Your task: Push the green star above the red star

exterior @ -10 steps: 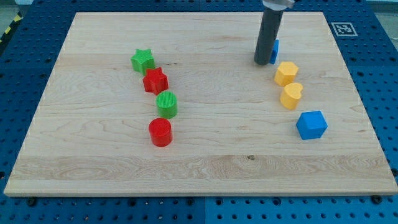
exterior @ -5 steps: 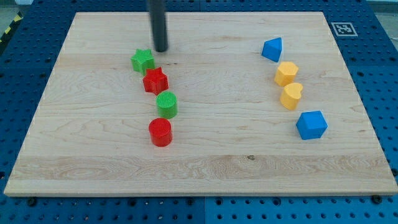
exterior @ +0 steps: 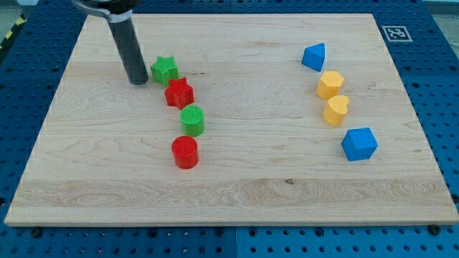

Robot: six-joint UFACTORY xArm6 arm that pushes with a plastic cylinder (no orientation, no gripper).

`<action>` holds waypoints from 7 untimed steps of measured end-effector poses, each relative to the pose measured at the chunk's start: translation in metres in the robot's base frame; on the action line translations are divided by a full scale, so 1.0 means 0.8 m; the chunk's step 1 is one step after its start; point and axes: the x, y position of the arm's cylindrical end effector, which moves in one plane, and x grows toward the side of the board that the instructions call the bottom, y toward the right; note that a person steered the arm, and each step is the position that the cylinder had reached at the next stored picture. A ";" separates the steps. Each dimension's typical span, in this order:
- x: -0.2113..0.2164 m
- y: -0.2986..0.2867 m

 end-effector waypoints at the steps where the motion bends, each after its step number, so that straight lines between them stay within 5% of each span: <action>1: -0.002 0.031; 3: -0.006 -0.023; 4: -0.051 -0.067; 5: -0.101 -0.060; 7: -0.102 -0.055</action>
